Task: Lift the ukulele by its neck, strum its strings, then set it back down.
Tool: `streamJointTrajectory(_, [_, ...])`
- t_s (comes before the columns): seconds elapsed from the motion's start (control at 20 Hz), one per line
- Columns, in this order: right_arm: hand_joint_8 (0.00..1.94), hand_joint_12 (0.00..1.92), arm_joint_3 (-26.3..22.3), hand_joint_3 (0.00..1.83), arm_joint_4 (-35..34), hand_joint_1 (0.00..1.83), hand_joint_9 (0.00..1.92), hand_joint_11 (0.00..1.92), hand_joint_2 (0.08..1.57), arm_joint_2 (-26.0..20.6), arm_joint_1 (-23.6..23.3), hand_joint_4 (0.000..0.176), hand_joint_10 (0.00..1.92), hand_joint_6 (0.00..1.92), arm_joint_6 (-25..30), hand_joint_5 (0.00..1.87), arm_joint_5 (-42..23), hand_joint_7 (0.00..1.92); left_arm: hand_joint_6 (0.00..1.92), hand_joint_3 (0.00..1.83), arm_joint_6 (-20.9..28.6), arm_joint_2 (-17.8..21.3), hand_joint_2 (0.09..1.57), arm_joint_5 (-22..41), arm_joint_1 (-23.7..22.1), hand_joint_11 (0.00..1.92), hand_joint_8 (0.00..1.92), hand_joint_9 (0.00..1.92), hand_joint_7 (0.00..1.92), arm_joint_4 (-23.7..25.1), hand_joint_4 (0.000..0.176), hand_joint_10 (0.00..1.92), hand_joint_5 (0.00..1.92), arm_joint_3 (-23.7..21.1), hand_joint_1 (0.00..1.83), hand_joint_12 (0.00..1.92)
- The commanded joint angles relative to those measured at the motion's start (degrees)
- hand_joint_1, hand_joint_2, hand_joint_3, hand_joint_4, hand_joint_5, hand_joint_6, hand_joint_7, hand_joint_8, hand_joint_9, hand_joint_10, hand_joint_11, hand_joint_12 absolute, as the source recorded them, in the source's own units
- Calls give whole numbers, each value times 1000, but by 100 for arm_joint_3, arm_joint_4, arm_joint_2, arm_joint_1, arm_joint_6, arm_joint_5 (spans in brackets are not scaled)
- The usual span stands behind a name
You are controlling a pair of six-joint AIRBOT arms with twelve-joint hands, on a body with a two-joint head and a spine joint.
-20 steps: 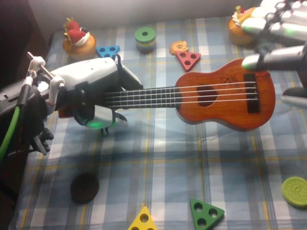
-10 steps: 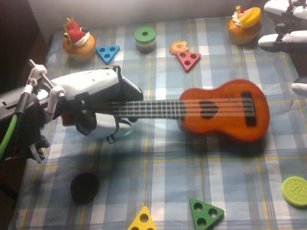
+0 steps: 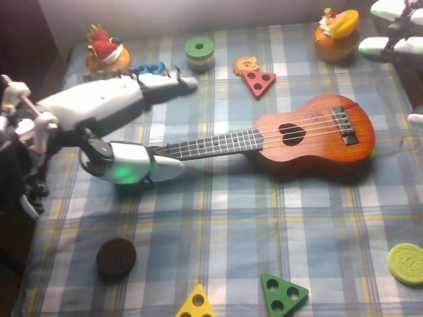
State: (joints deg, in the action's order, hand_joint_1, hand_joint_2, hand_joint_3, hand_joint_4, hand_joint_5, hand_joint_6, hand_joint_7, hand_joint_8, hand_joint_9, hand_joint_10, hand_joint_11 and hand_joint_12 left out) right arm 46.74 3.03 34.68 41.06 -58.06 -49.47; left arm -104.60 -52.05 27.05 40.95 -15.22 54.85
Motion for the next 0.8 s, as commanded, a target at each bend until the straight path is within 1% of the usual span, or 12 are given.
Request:
streamJointTrajectory(0.0, [0,0,-13,13,-149,630,0,0,1418,-60,-3,33,0,1,-37,201,-856,42,0,0,32,57,1079,789,-52,0,0,0,0,23,43,1,9,-28,745,5])
streamJointTrajectory(0.05, [0,0,-26,9,-198,603,0,0,1416,-84,44,49,0,1,-46,172,-920,29,0,0,37,112,1077,857,-53,0,0,0,0,21,44,0,1,-61,732,0])
streamJointTrajectory(0.15, [0,13,-53,0,-299,596,17,25,1398,-120,151,52,6,0,-54,130,-1081,9,0,26,279,263,1150,1254,8,0,0,0,0,84,23,0,0,-173,545,0])
streamJointTrajectory(0.2, [0,22,-64,0,-333,606,20,31,1391,-124,190,49,7,0,-54,120,-1147,3,0,18,543,318,1216,1458,51,0,0,0,0,160,31,0,0,-186,412,0])
streamJointTrajectory(0.3, [9,457,-92,1,-456,615,57,0,1379,-123,299,12,7,8,-82,84,-1353,13,0,11,1043,435,1296,1894,126,0,0,0,0,306,47,0,0,-224,202,0])
streamJointTrajectory(0.35, [5,452,-113,1,-591,622,67,0,1381,-117,436,22,9,4,-119,58,-1568,25,0,17,1511,498,1314,2223,200,0,0,0,0,433,35,0,0,-219,195,0])
streamJointTrajectory(0.45, [0,397,-137,0,-767,595,51,0,1362,-110,619,11,6,0,-147,6,-1858,3,0,4,1924,555,1324,2584,288,0,0,0,0,530,63,0,0,-218,518,0])
streamJointTrajectory(0.5, [0,344,-150,0,-863,604,40,0,1352,-105,741,7,2,0,-160,0,-2036,0,0,2,2139,577,1326,2803,342,0,0,0,0,555,45,0,0,-216,595,0])
streamJointTrajectory(0.55, [0,307,-172,0,-1018,588,32,0,1338,-103,943,2,1,0,-170,0,-2308,0,0,0,2492,592,1317,3124,421,0,0,0,0,579,47,0,0,-189,608,0])
streamJointTrajectory(0.6, [0,363,-183,0,-1103,562,47,0,1309,-103,1035,8,6,0,-174,0,-2458,0,0,0,2756,594,1314,3310,460,0,0,0,0,599,78,0,0,-158,585,0])
streamJointTrajectory(0.7, [0,329,-208,0,-1332,549,48,0,1308,-104,1281,13,5,0,-177,0,-2864,0,0,0,3579,571,1314,3852,621,0,0,0,0,629,86,0,0,12,466,0])
streamJointTrajectory(0.75, [0,212,-212,0,-1401,519,47,0,1309,-104,1341,21,3,0,-177,0,-3013,0,0,0,3871,561,1302,4062,703,0,0,0,0,628,120,0,0,77,435,0])
